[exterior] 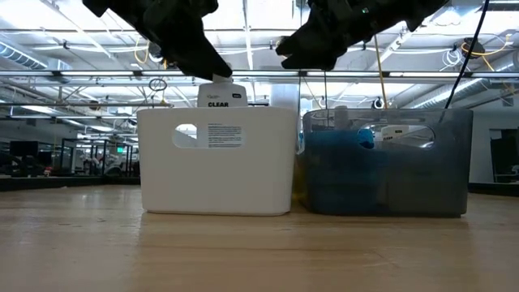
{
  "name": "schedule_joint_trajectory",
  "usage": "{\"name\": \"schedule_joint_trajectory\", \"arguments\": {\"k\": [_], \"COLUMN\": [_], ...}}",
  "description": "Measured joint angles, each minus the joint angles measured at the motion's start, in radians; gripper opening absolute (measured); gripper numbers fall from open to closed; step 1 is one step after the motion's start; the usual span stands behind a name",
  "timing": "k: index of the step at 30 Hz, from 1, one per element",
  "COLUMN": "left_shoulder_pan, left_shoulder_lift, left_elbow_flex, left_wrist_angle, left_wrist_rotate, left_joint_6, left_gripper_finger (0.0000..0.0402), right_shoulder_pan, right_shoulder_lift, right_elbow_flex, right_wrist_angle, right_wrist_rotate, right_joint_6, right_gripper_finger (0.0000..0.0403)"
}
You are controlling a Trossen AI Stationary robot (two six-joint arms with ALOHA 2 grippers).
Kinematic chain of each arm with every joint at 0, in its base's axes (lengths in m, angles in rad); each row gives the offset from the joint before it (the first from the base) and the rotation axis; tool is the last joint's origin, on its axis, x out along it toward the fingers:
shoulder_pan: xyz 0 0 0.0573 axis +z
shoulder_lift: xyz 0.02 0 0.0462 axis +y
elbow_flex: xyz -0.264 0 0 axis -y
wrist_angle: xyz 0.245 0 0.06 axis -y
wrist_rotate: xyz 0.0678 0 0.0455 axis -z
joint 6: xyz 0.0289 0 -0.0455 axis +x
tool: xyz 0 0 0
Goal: Pick & Place Kitchen Items
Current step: Put the bottom plastic restorer bottle into the white bin, then put the right clear plastic restorer into the white bin
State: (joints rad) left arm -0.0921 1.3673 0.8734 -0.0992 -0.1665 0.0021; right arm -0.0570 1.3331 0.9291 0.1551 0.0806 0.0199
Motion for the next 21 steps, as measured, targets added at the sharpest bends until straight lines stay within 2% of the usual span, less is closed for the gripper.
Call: {"name": "schedule_joint_trajectory", "arguments": {"k": [6, 11, 16, 21], "left_shoulder_pan": [0.0, 0.001, 0.001, 0.001], "left_shoulder_lift": [-0.03, -0.063, -0.108, -0.15], "left_elbow_flex": [0.0, 0.002, 0.002, 0.002], "left_wrist_angle": [0.03, 0.064, 0.071, 0.065], "left_wrist_rotate": [-0.001, -0.011, -0.072, -0.079], "left_joint_6": [0.05, 0.102, 0.108, 0.098], "left_gripper_finger": [0.0226, 0.0227, 0.0227, 0.0227], "right_shoulder_pan": [0.0, 0.003, 0.025, 0.053], "right_shoulder_lift": [-0.037, -0.08, -0.14, -0.208], "right_elbow_flex": [0.0, 0.0, 0.0, 0.0], "right_wrist_angle": [-0.038, -0.112, -0.256, -0.409], "right_wrist_rotate": [0.005, 0.09, 0.3, 0.594], "right_joint_6": [0.002, 0.033, 0.088, 0.179], "right_gripper_finger": [0.0256, 0.0256, 0.0256, 0.0256]}}
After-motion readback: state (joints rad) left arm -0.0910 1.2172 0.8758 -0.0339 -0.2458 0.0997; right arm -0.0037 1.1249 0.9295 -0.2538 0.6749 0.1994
